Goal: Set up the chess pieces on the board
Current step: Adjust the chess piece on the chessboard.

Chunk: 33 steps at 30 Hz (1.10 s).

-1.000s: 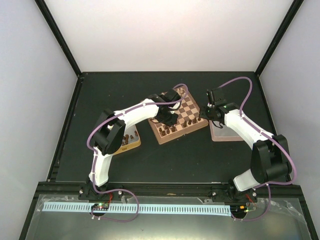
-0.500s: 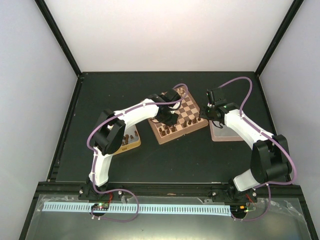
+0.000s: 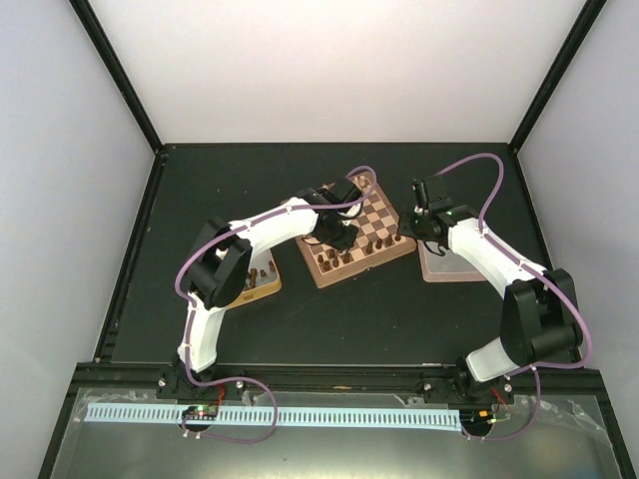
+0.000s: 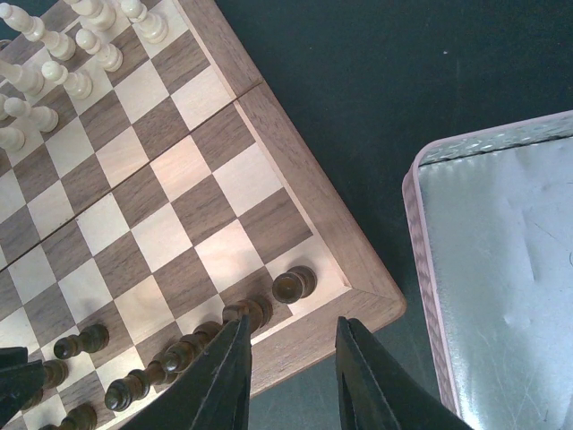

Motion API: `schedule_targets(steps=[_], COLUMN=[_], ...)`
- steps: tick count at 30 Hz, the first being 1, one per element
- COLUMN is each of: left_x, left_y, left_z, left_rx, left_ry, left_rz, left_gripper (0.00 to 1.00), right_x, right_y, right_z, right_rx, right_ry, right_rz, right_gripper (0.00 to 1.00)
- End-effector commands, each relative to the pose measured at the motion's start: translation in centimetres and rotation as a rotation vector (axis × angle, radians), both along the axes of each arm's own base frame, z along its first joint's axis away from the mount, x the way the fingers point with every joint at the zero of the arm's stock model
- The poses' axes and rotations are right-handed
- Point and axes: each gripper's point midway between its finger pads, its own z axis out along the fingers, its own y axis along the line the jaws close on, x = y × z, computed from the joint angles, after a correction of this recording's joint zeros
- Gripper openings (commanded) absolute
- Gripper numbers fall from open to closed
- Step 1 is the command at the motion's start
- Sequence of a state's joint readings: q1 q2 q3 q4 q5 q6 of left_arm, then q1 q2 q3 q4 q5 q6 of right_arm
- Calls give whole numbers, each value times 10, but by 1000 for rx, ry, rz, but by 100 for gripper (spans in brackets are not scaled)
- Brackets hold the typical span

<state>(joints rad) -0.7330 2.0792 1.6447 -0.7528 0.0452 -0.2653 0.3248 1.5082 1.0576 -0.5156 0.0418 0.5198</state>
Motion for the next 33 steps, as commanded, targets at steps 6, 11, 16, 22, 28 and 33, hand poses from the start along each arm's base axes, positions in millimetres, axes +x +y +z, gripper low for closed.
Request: schedule_targets(steps=[6,11,16,22,28,33], left_x=[3,2,-4,-9,-4,0], left_y=[-2,1,7,12,7,4], left_z=[13,17,11,1,3,7], left_rx=[-33,-26,1,22,8,-4], left_ry=[-16,-23,0,19,4,-15], left_rz=[0,4,5,1,-3,-6], left_gripper=[24,28,29,28,18,16], right_x=[0,0,-1,-1,-2,-2], right_y=[-2,-1,-1,-1,-1,-1], right_z=[1,1,1,0,1,1], right_rx=[8,11,13,15,15,14], right_ry=[-8,-10,-8,-8,-8,-9], right_rz=[-5,-4,-4,-3,-4,-5], right_gripper=[27,27,27,27,27,27])
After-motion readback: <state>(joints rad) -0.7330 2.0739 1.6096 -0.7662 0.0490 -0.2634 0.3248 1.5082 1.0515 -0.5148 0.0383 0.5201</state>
